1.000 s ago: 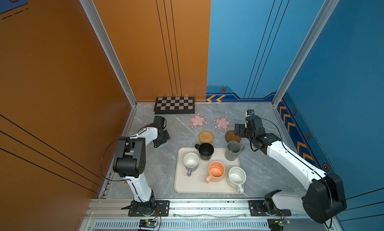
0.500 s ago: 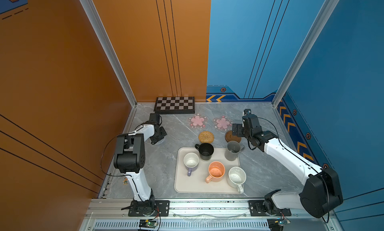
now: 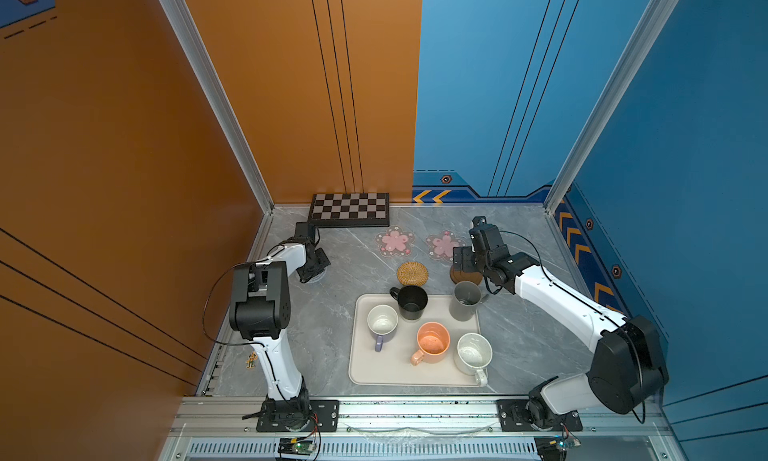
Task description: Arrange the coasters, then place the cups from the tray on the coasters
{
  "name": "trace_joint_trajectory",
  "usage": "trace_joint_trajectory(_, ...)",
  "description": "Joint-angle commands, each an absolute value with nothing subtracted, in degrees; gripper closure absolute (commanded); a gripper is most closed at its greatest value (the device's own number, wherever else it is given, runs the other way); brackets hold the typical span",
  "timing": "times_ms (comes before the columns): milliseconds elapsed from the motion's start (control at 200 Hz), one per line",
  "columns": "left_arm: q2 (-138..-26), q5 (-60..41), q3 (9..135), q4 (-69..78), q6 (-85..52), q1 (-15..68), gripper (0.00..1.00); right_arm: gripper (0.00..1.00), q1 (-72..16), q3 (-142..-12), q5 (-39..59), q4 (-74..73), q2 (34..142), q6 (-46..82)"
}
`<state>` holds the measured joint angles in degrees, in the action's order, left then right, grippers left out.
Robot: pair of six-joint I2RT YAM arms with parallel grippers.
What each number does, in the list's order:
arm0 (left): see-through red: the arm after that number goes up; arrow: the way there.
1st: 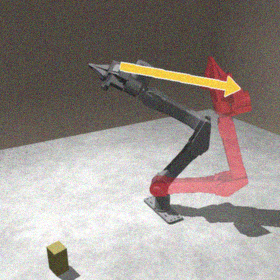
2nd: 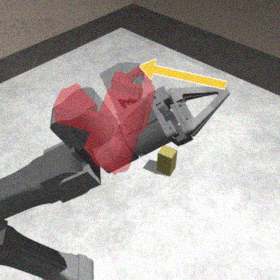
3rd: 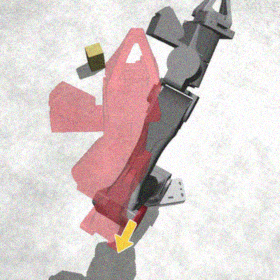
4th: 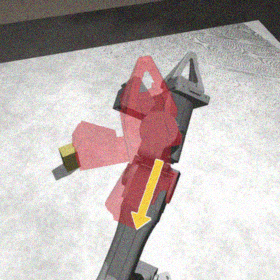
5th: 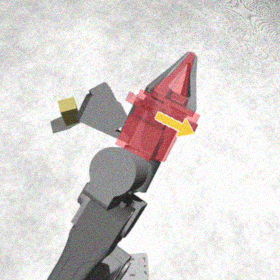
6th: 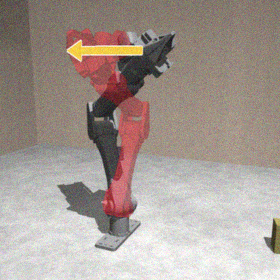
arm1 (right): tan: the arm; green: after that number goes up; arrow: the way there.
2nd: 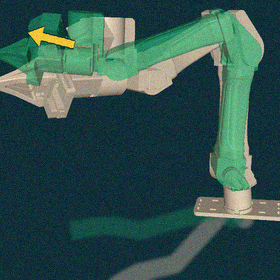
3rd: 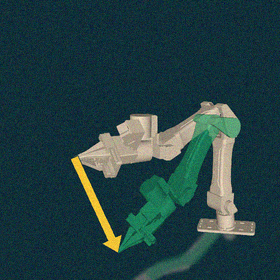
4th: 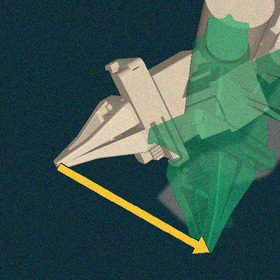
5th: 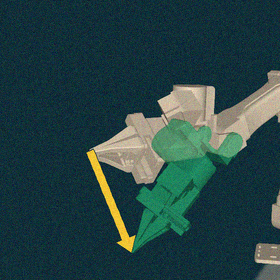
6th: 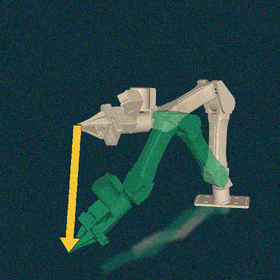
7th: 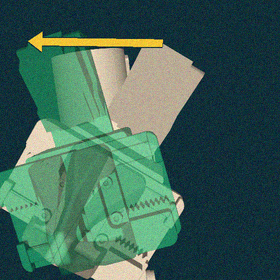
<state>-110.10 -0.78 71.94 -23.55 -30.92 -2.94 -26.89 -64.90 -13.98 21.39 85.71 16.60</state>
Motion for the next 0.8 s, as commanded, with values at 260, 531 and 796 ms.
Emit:
trace_joint_trajectory(260,-95.7,-9.1,69.6,-27.4,-28.3,-2.1,0.95,0.06,-29.0,-72.5,-14.9,28.2,93.3,18.4)
trace_joint_trajectory(531,-91.3,-11.6,67.0,-28.0,-28.3,-1.2,0.95,0.11,-29.0,-74.2,-15.0,28.9,97.9,18.2)
trace_joint_trajectory(796,-89.6,-11.3,64.2,-27.9,-29.2,-0.5,0.95,0.32,-29.0,-77.9,-11.1,28.9,104.6,17.0)
